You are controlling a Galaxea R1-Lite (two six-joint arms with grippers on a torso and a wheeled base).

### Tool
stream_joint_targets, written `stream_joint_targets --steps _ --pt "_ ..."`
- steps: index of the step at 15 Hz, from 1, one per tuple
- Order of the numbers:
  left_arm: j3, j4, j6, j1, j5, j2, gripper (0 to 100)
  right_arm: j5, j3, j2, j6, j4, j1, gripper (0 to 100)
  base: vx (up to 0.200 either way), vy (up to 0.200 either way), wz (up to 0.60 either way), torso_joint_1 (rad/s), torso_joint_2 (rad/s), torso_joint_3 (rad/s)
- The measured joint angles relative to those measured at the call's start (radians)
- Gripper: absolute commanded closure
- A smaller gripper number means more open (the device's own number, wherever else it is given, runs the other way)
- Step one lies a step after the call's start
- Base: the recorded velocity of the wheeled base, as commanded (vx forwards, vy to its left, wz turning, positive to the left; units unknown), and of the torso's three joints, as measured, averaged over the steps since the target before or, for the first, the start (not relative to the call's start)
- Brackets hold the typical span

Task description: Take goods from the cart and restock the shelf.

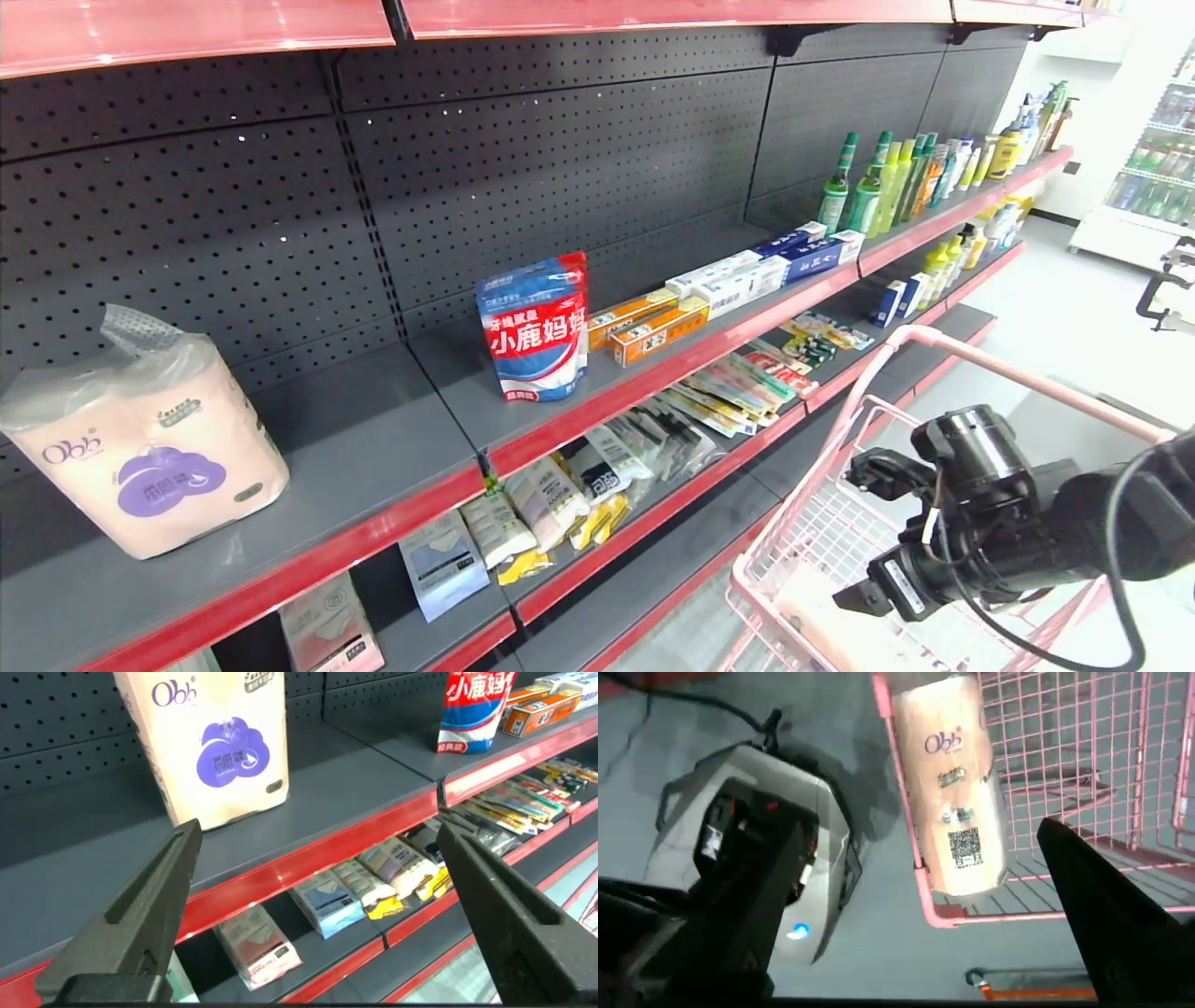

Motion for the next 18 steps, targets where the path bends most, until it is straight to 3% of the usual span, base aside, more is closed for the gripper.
stream_joint_targets --steps 7,18 --pt "0.000 0.000 0.000 0.000 0.000 0.000 0 -0.049 0.027 0.123 -0.088 -0.008 0.005 0 0.000 0.000 0.00 0.000 0.00 0.000" --pt "0.000 0.000 0.000 0.001 0.000 0.000 0 -0.078 0.024 0.153 -0.139 -0.007 -0.030 0 0.000 0.000 0.00 -0.110 0.24 0.129"
